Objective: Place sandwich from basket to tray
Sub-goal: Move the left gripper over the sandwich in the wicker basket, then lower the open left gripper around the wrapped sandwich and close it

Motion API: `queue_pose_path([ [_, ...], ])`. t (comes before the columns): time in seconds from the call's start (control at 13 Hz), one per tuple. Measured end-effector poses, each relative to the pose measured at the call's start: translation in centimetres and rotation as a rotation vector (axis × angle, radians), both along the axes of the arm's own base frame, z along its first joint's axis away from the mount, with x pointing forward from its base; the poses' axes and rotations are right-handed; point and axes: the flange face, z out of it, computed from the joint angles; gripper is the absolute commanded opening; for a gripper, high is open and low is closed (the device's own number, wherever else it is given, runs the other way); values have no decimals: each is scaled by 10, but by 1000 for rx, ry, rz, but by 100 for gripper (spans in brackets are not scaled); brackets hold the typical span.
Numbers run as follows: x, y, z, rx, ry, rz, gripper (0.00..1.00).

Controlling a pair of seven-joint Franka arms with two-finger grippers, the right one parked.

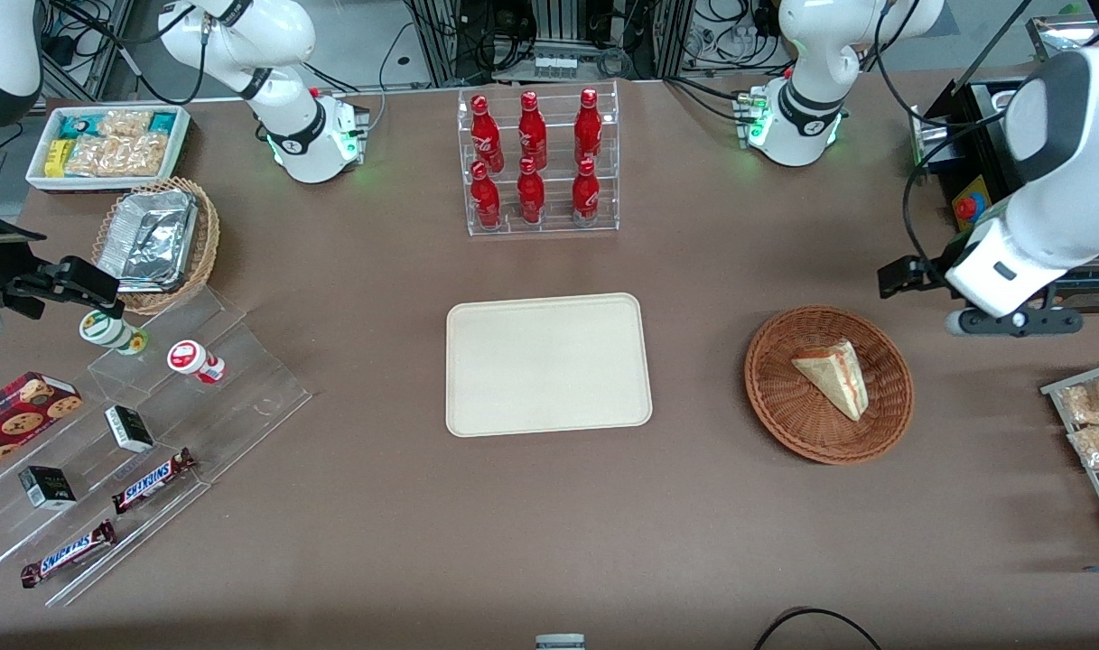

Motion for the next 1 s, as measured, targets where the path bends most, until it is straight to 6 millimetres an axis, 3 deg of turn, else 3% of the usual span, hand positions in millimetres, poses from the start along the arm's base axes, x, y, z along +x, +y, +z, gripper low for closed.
queue_pose_path([
  [0.62,2,-2,-89,2,-25,55,100],
  [1.0,13,-9,-117,20,-39,263,100],
])
